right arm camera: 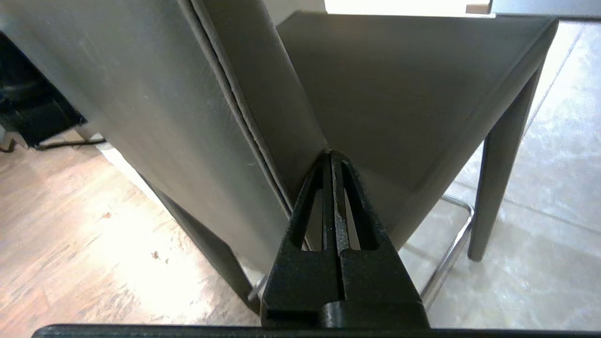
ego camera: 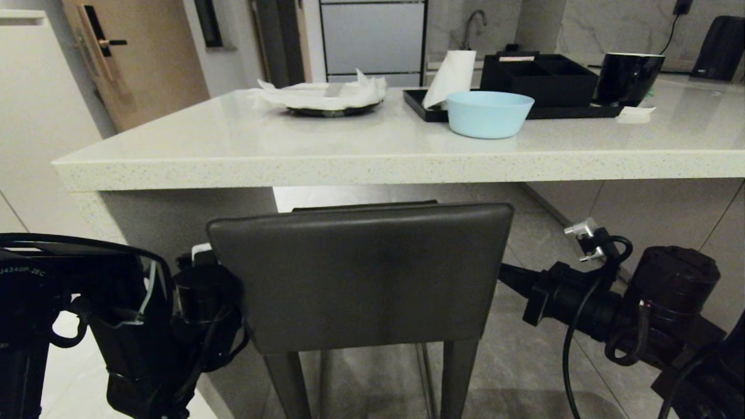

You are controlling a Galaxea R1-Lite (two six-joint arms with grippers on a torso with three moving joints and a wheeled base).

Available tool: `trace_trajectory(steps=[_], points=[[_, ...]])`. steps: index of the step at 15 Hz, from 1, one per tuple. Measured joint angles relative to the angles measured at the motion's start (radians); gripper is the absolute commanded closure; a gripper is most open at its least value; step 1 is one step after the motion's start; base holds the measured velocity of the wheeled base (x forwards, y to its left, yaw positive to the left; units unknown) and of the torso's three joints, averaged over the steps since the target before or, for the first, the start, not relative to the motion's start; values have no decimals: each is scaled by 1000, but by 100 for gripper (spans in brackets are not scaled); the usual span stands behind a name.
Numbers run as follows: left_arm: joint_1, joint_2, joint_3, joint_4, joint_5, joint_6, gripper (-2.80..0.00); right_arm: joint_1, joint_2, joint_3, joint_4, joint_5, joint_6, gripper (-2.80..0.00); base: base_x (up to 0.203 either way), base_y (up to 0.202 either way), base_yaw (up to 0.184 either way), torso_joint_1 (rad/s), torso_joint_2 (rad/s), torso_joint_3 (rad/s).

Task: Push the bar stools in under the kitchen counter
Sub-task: Pull the gray chair out from under the dining table

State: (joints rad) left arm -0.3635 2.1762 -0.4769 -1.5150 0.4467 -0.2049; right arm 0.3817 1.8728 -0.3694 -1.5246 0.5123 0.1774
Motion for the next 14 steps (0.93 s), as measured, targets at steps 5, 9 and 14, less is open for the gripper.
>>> trace_trajectory(steps=[5,9,14], points=[[27,-45,129,-9,-67,-12,0,16,-19,39,-9,-95,-2,0,0,0,0,0,0,0],[31,-34,32,8,-64,27,0,13,-46,83,-10,-106,-4,0,0,0,0,0,0,0],[-5,11,-48,-6,-37,58,0,1,-57,112,-6,-106,-2,0,0,0,0,0,0,0]])
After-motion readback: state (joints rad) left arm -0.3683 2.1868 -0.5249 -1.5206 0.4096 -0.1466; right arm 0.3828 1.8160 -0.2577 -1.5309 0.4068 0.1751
